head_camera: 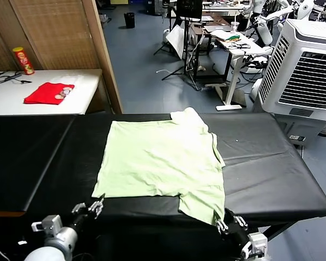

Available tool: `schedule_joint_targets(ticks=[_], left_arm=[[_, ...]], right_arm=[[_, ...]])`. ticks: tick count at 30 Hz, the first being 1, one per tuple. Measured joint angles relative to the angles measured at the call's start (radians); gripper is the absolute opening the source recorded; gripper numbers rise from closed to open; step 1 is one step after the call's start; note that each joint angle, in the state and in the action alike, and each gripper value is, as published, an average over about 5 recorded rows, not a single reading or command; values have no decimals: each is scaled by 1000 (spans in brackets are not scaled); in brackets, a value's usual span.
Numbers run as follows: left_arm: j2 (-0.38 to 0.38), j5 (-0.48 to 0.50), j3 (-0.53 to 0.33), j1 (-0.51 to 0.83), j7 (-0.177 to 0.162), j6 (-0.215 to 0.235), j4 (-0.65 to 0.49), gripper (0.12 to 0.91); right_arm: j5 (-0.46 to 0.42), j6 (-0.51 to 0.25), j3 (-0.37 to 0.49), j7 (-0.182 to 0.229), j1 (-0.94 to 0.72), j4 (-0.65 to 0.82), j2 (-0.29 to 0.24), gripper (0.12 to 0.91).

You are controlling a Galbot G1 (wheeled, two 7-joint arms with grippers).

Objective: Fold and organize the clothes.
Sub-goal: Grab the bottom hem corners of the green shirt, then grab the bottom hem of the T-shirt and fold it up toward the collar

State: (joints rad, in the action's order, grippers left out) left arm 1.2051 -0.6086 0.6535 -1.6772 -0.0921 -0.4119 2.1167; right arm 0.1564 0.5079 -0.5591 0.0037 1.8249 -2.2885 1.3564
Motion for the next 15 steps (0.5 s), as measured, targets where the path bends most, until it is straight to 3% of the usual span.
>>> schedule_joint_targets(ticks=[9, 15], left_arm=[[6, 11, 49, -134, -25, 30, 109, 126], [26, 4, 53, -154, -28, 104, 148, 126]], right_arm=[[18, -22, -26, 17, 74, -69, -11, 122], [81, -121, -34, 15, -3, -29, -37, 122]])
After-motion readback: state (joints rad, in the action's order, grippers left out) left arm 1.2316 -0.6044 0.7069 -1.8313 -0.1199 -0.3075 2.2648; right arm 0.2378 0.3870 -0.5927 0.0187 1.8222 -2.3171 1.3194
